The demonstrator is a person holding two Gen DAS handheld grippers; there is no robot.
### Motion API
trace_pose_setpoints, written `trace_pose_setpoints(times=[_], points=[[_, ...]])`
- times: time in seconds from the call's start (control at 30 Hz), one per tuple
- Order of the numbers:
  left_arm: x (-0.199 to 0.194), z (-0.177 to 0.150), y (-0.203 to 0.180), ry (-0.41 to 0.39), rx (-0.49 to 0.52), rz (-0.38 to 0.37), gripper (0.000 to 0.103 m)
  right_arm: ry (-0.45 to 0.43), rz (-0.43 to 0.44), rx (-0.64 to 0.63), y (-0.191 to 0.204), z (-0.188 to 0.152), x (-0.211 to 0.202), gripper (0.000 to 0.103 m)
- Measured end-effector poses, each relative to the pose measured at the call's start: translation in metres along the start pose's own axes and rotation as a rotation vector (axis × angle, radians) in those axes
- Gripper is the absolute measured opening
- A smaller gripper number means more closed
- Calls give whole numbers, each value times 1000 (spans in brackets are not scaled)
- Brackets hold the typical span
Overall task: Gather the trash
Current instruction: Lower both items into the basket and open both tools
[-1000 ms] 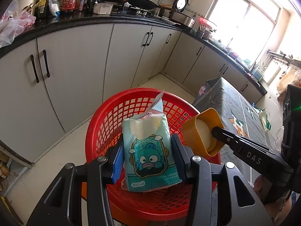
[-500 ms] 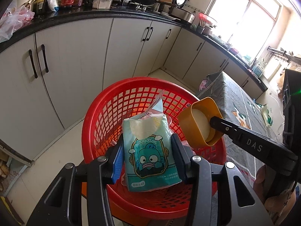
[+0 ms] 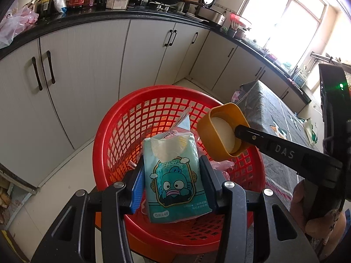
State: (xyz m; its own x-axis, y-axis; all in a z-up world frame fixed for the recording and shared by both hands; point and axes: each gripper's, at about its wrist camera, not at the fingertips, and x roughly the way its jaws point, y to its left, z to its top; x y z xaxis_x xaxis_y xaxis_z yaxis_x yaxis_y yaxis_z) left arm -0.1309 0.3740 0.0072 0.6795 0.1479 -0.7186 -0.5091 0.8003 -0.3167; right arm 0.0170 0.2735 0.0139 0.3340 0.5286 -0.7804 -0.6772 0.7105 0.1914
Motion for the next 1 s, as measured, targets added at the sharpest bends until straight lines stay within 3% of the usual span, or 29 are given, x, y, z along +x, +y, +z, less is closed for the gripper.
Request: trace_pose_setpoints(times=[1.0], points=[[0,-2,-3,-6,16,-14,49,14,40,18,-1,0,7,12]])
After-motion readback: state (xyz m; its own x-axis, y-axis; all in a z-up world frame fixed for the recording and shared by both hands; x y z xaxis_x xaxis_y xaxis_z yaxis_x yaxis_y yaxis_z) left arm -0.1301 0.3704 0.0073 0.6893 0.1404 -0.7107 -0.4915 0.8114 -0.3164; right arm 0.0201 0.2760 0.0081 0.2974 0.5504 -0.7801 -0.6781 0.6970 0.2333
